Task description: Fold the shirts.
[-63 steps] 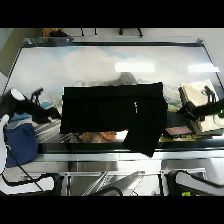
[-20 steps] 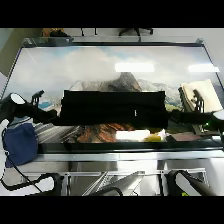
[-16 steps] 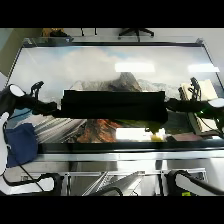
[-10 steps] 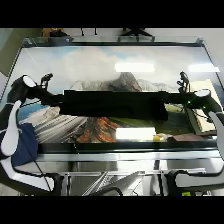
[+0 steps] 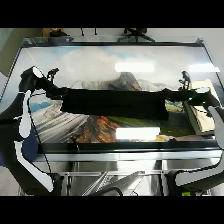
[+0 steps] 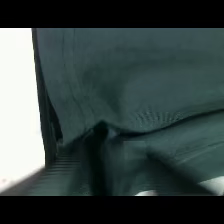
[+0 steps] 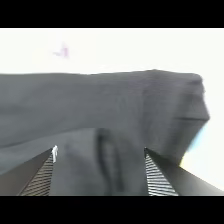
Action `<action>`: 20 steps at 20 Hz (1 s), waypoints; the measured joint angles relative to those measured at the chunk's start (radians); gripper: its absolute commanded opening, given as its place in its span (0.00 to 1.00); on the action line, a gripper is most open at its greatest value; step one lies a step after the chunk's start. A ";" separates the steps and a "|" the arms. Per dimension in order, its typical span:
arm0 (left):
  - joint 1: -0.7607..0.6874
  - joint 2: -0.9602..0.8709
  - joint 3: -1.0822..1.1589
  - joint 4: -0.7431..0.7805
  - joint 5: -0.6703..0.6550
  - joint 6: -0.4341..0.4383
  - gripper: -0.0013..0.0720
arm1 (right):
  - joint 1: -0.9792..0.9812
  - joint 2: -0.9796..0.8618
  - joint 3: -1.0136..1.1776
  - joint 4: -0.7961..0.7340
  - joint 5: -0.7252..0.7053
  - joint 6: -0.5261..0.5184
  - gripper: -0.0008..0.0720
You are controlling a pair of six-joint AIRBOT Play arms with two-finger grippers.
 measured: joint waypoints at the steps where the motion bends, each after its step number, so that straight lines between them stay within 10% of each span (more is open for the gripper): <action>1: 0.000 -0.005 0.034 0.004 -0.026 -0.006 0.98 | -0.027 0.002 0.003 -0.003 0.014 0.003 0.97; 8: -0.011 -0.015 0.204 -0.102 -0.152 -0.077 0.98 | -0.112 -0.071 0.011 -0.007 0.165 0.021 0.97; 9: -0.016 -0.016 0.209 -0.142 -0.156 -0.081 0.87 | -0.106 -0.087 0.012 0.005 0.182 0.024 0.97; 12: -0.045 -0.016 0.198 -0.244 -0.157 -0.087 0.04 | -0.076 -0.126 0.014 0.023 0.216 0.020 0.96; 13: -0.060 -0.016 0.189 -0.268 -0.146 -0.076 0.04 | -0.063 -0.137 0.014 0.029 0.227 0.018 0.89; 15: -0.101 -0.016 0.166 -0.299 -0.121 -0.059 0.04 | -0.035 -0.155 0.014 0.012 0.224 0.017 0.18; 20: -0.269 -0.016 0.071 -0.329 0.018 -0.032 0.04 | -0.003 -0.161 0.064 -0.025 0.230 -0.006 0.04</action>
